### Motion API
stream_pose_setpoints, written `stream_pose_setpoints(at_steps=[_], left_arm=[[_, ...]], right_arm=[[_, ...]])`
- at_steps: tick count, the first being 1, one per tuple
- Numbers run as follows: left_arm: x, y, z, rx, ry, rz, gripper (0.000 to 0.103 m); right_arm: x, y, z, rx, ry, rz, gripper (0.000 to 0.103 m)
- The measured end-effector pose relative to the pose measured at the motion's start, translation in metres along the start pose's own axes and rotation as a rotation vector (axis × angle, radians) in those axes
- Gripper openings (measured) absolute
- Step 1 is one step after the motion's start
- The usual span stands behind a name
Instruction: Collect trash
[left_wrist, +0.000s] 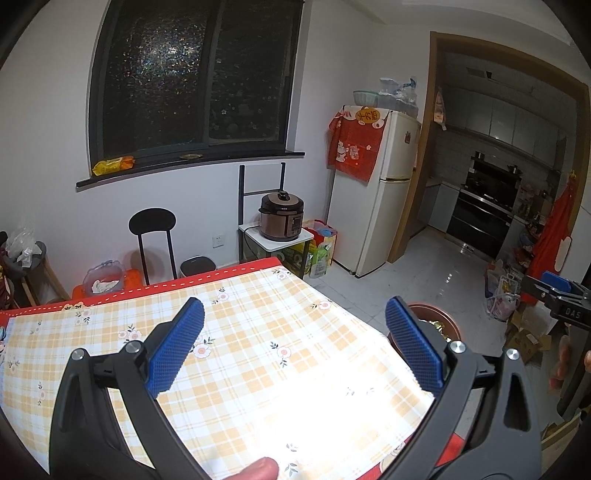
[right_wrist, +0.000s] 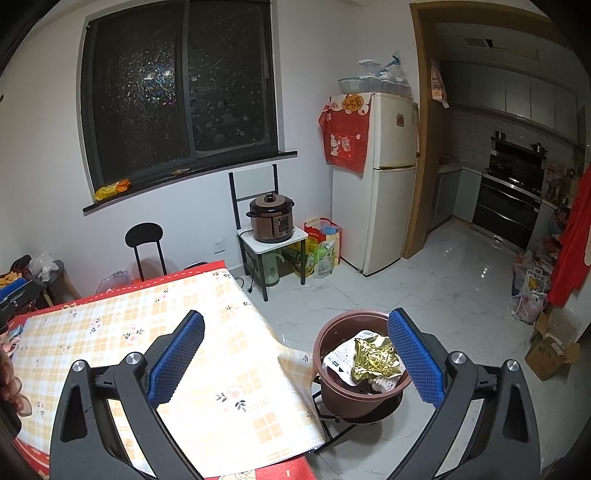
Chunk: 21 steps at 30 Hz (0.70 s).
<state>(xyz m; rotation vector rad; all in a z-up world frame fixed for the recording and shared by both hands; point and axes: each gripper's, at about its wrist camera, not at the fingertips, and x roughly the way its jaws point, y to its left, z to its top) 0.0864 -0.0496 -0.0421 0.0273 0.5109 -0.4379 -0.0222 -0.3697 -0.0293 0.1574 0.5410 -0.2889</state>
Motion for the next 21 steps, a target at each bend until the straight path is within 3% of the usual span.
stream_pose_setpoints(at_steps=[21], left_arm=[[0.0019, -0.0033, 0.0027, 0.027, 0.006, -0.006, 0.097]], right_arm=[[0.0008, 0.0081, -0.0007, -0.012, 0.006, -0.018, 0.098]])
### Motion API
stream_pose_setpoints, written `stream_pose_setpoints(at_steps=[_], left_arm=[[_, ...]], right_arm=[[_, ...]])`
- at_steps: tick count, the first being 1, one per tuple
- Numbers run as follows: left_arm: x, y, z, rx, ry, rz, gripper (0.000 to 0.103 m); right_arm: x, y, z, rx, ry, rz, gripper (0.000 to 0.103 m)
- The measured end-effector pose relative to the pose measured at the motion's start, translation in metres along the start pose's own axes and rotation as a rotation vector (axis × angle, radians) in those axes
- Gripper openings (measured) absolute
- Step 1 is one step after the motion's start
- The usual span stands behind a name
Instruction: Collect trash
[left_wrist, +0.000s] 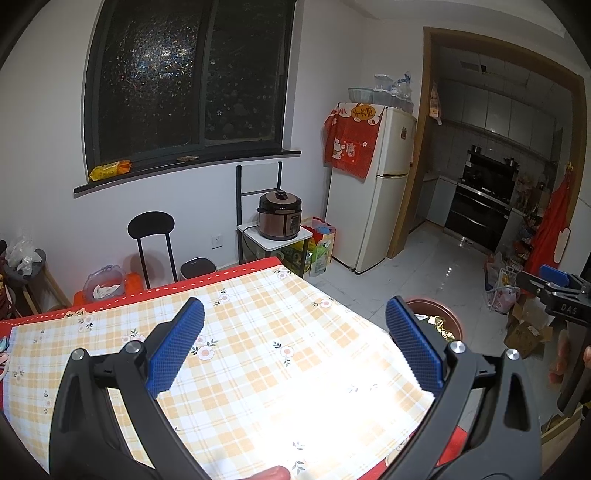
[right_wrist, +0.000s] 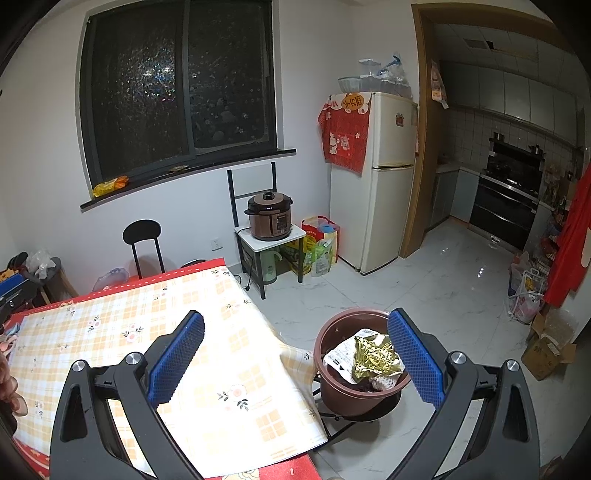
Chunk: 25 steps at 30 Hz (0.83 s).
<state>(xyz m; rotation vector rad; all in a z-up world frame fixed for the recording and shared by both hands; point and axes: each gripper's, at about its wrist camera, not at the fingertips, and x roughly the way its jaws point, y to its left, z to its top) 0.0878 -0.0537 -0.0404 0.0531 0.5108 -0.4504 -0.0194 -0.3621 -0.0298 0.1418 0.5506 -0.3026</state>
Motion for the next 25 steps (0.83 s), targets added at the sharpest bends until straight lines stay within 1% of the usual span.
stream_pose_setpoints(at_steps=[17, 25], left_arm=[[0.003, 0.001, -0.002, -0.002, -0.002, -0.022, 0.097], [0.005, 0.012, -0.005, -0.047, 0.01, 0.021, 0.097]], right_arm=[[0.004, 0.003, 0.0, -0.014, 0.023, -0.019, 0.098], [0.01, 0.011, -0.001, -0.034, 0.039, -0.004, 0.098]])
